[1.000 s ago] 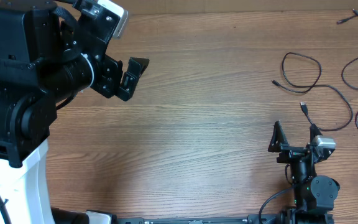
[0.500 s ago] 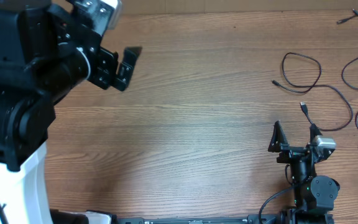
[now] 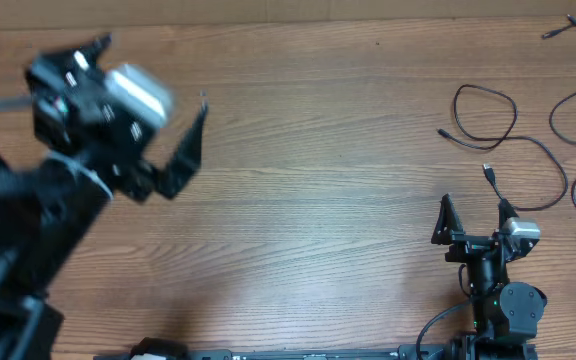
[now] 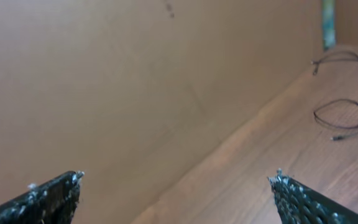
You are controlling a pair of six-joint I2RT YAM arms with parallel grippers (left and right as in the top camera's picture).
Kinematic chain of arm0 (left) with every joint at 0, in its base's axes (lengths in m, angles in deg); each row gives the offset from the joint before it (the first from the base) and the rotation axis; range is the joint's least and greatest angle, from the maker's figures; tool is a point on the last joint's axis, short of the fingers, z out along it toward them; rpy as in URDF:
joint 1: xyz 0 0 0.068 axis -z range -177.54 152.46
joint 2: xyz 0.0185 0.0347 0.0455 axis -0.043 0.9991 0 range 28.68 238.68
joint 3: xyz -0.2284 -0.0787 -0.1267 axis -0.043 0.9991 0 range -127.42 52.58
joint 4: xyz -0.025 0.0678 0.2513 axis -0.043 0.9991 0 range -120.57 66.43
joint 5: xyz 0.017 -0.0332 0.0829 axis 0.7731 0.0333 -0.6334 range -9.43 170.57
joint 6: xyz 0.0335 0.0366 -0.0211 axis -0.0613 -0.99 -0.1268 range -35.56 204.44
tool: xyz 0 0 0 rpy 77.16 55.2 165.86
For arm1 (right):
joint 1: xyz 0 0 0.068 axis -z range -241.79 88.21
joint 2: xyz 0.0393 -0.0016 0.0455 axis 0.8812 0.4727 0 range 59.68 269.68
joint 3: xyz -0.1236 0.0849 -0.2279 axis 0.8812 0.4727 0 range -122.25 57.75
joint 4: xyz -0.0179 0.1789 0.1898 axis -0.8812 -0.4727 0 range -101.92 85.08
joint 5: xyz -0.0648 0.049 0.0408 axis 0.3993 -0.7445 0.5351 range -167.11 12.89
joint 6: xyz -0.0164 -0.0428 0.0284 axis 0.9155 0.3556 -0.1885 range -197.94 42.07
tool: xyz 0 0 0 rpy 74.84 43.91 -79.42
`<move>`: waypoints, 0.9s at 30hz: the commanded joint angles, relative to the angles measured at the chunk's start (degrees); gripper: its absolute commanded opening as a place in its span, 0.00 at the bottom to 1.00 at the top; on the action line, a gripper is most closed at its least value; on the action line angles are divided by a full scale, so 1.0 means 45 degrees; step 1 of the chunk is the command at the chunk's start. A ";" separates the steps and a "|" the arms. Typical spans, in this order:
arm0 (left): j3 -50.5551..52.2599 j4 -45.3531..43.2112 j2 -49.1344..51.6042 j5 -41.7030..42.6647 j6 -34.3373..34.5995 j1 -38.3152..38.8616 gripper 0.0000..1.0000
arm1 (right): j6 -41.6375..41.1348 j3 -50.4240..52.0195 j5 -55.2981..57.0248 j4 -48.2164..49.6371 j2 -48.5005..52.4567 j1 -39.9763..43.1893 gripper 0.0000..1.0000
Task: Untangle cables
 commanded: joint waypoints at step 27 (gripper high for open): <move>1.1128 -0.7320 -0.4906 -0.1083 0.6309 -0.0321 0.99 | -0.0029 0.0131 0.0019 0.0092 -0.0102 0.0039 1.00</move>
